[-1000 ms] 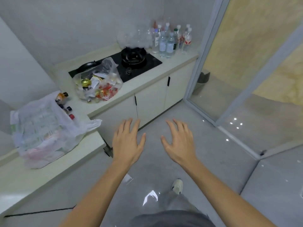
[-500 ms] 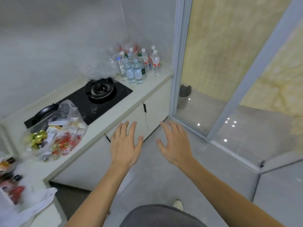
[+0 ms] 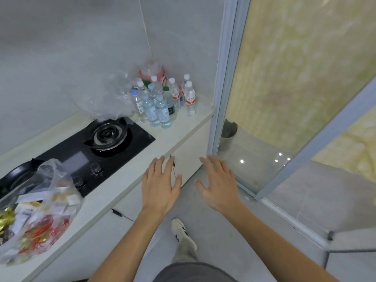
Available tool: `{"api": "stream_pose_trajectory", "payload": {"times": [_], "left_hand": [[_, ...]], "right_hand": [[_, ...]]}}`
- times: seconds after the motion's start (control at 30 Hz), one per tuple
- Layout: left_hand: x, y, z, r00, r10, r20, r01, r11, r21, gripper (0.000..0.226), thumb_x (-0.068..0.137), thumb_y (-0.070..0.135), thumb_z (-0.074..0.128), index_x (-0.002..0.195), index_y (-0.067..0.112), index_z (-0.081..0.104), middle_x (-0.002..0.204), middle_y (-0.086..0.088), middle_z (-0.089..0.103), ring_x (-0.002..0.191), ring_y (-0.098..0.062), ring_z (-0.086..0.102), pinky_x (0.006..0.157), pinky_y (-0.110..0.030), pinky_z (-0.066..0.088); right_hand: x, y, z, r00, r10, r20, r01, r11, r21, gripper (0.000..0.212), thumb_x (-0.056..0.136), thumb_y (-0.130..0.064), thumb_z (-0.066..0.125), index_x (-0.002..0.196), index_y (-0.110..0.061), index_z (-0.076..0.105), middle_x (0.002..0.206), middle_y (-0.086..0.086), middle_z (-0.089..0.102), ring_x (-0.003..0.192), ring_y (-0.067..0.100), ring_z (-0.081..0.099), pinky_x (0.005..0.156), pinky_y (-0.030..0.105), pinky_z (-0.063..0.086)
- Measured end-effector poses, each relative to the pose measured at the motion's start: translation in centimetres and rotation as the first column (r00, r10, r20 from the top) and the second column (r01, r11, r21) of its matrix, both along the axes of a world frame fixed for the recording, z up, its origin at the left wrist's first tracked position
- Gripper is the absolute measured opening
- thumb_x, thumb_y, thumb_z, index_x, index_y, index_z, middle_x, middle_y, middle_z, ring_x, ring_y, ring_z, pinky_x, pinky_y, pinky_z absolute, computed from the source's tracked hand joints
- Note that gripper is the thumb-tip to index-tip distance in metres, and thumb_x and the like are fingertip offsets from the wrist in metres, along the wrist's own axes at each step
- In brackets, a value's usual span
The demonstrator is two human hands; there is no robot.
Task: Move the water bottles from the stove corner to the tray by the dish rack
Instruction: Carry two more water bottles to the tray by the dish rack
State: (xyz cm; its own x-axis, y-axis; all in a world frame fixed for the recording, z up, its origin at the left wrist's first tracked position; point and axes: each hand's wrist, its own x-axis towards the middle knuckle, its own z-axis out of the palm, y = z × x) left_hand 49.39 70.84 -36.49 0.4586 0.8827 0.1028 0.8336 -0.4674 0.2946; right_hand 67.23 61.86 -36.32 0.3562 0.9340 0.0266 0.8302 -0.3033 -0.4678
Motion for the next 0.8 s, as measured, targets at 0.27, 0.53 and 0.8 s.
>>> {"api": "stream_pose_trajectory", "payload": {"times": [0.27,0.53,0.8], "left_hand": [[9.0,15.5,-1.6,0.998,-0.012,0.058,0.013,1.000,-0.016,0.066,0.102,0.055,0.037,0.160,0.025,0.040,0.165,-0.010,0.042,0.154,-0.033,0.034,0.121,-0.050,0.035],[11.9,27.0,-1.9,0.999,0.038,0.001,-0.038,0.999,0.025,0.060,0.102,0.049,0.054,0.154,0.021,0.047,0.156,-0.010,0.050,0.146,-0.034,0.043,0.108,-0.051,0.048],[14.5,34.3,-2.5,0.950,0.309,0.051,-0.300,0.945,-0.132,0.071,0.099,0.049,0.059,0.158,0.019,0.035,0.157,-0.005,0.046,0.141,-0.031,0.045,0.100,-0.051,0.050]], "right_hand": [[7.6,13.5,0.4,0.999,0.005,0.047,-0.002,0.998,-0.058,0.079,0.090,-0.063,0.033,0.159,-0.027,0.036,0.165,0.003,0.037,0.150,0.028,0.033,0.119,0.050,0.035],[11.9,25.8,0.0,0.997,0.072,0.025,-0.071,0.996,-0.053,0.071,0.098,-0.055,0.052,0.160,-0.030,0.029,0.167,0.002,0.033,0.153,0.026,0.027,0.123,0.052,0.032],[16.2,38.5,-3.2,0.933,0.336,-0.126,-0.347,0.935,-0.078,0.073,0.097,-0.043,0.061,0.160,-0.021,0.032,0.162,0.003,0.037,0.148,0.026,0.032,0.118,0.047,0.037]]}}
